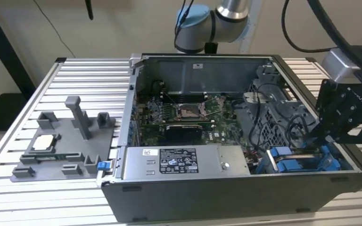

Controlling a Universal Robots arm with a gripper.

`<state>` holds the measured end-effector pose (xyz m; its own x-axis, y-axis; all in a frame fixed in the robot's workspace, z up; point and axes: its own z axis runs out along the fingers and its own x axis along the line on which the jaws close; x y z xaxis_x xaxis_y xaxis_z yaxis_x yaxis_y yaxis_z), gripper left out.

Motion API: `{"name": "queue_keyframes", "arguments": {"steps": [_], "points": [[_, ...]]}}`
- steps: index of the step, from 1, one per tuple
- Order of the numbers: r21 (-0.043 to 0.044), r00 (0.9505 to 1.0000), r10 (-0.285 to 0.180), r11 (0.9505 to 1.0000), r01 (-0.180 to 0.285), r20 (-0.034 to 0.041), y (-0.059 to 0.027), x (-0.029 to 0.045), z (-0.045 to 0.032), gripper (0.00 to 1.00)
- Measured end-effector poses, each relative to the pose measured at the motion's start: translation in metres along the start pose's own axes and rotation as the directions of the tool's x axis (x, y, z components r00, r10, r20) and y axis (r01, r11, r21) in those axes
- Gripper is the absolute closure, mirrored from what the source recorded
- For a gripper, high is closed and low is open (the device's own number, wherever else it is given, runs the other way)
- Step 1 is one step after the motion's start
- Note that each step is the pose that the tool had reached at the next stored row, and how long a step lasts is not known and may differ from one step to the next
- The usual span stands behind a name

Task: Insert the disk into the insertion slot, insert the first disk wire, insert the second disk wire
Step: 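Insert the second disk wire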

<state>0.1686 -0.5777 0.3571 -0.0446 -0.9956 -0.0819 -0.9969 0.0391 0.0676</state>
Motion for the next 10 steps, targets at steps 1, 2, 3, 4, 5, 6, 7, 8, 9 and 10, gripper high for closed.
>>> {"name": "queue_keyframes", "arguments": {"steps": [1,2,3,4,5,6,7,8,9,10], "points": [[0.0,1.0,0.0,1.0,0.0,-0.0002,0.0003,-0.0003,-0.0031,0.0],[0.0,1.0,0.0,1.0,0.0,0.0,0.0007,-0.0005,-0.0068,0.0],[0.0,1.0,0.0,1.0,0.0,0.0,0.001,-0.0009,-0.0108,0.0],[0.0,1.0,0.0,1.0,0.0,-0.0002,0.0013,-0.0012,-0.0148,0.0],[0.0,1.0,0.0,1.0,0.0,0.0,0.0016,-0.0015,-0.0186,0.0],[0.0,1.0,0.0,1.0,0.0,-0.0001,0.0019,-0.0019,-0.0228,0.0],[0.0,1.0,0.0,1.0,0.0,-0.0001,0.0024,-0.0023,-0.0271,0.0],[0.0,1.0,0.0,1.0,0.0,-0.0001,0.0027,-0.0026,-0.0301,0.0],[0.0,1.0,0.0,1.0,0.0,-0.0001,0.0029,-0.0029,-0.0327,0.0],[0.0,1.0,0.0,1.0,0.0,0.0,0.003,-0.0031,-0.0342,0.0]]}}
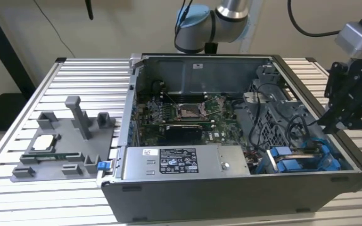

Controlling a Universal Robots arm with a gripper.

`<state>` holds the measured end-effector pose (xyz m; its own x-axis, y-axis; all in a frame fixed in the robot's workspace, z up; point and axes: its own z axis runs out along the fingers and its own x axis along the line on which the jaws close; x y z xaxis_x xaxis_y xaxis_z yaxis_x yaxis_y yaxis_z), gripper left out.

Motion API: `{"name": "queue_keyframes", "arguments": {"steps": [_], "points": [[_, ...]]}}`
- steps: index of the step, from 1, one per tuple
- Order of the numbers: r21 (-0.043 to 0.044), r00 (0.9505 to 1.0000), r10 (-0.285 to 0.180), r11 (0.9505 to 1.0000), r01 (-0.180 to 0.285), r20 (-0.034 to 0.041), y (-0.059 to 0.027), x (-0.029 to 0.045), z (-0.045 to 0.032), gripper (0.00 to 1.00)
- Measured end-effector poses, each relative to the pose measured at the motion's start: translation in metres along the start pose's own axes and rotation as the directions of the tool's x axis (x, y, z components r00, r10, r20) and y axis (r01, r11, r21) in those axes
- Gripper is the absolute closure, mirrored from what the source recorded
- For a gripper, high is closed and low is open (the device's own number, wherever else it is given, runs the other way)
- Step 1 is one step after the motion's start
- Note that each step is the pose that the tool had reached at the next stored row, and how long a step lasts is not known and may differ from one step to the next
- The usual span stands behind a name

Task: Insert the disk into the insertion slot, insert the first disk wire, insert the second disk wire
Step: 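Insert the second disk wire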

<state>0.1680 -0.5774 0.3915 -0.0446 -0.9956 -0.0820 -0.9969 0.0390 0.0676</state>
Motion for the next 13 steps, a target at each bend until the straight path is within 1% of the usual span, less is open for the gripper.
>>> {"name": "queue_keyframes", "arguments": {"steps": [8,13], "points": [[0.0,1.0,0.0,1.0,0.0,-0.0002,-0.0001,-0.0001,-0.0013,0.0],[0.0,1.0,0.0,1.0,0.0,0.0,-0.0045,-0.0007,-0.0014,0.0]]}}
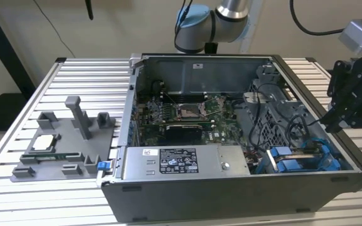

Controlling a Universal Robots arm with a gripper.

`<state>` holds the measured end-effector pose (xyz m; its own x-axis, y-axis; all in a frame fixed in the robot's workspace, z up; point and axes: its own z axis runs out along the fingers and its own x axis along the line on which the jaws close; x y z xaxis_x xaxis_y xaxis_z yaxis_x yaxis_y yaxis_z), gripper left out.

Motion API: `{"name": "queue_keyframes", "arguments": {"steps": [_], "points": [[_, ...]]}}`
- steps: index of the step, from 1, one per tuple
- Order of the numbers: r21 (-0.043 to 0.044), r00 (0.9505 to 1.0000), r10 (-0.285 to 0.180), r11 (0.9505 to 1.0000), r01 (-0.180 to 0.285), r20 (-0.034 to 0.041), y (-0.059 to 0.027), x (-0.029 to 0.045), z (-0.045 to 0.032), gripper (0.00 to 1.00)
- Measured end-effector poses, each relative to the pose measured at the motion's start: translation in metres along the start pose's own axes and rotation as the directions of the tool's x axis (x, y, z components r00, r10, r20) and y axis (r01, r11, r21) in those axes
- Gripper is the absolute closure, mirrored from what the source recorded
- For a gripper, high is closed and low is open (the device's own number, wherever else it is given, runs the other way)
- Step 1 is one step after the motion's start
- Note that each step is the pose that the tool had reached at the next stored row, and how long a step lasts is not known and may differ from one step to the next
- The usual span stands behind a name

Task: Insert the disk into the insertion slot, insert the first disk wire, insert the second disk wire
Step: 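Insert the second disk wire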

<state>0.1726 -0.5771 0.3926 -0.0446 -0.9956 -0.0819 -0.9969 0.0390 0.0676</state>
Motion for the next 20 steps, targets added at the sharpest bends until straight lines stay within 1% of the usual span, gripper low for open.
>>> {"name": "queue_keyframes", "arguments": {"steps": [2,8,10,11,13,20], "points": [[0.0,1.0,0.0,1.0,0.0,0.0,-0.0016,-0.0001,0.0,0.0],[0.001,1.0,0.0,1.0,0.0,0.0,-0.002,-0.0001,0.0001,0.0],[0.0061,1.0,-0.001,1.0,0.001,0.0007,-0.002,0.0,0.0006,0.0],[0.013,1.0,-0.001,0.9999,0.001,0.0014,-0.0021,0.0,0.0013,0.0],[0.0192,1.0,-0.002,0.9998,0.002,0.0016,-0.0022,0.0001,0.002,0.0],[0.0335,1.0,-0.003,0.9994,0.003,0.0021,-0.0035,0.0002,0.0043,0.0]]}}
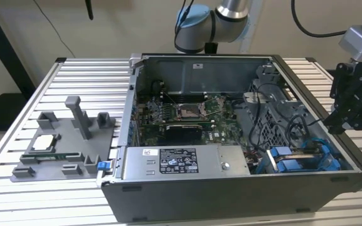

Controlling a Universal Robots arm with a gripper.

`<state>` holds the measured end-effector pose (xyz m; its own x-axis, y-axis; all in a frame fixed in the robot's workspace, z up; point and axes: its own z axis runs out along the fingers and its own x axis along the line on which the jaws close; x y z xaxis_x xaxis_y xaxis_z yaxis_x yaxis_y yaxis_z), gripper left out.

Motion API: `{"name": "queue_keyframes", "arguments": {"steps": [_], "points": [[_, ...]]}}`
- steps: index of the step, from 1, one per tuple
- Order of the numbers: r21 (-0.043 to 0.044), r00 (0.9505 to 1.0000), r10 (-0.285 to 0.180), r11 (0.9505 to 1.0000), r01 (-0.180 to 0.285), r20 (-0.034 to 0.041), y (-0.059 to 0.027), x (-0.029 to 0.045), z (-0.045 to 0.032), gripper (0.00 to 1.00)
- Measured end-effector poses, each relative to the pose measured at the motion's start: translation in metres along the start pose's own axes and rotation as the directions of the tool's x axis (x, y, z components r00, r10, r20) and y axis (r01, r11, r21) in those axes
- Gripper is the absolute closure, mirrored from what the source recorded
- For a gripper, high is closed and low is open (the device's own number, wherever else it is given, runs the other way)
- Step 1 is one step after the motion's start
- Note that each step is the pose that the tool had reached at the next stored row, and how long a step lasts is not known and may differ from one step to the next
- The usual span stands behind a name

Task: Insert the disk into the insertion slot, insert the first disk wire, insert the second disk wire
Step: 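Insert the second disk wire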

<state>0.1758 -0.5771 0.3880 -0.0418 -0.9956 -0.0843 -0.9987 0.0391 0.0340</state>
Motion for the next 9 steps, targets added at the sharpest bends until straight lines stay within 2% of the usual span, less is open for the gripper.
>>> {"name": "queue_keyframes", "arguments": {"steps": [5,9], "points": [[0.0113,1.0,-0.001,0.9999,0.001,0.0006,-0.0018,0.0001,0.0014,0.0],[0.0168,1.0,-0.001,0.9999,0.001,0.0007,-0.0037,-0.0002,0.0027,0.0]]}}
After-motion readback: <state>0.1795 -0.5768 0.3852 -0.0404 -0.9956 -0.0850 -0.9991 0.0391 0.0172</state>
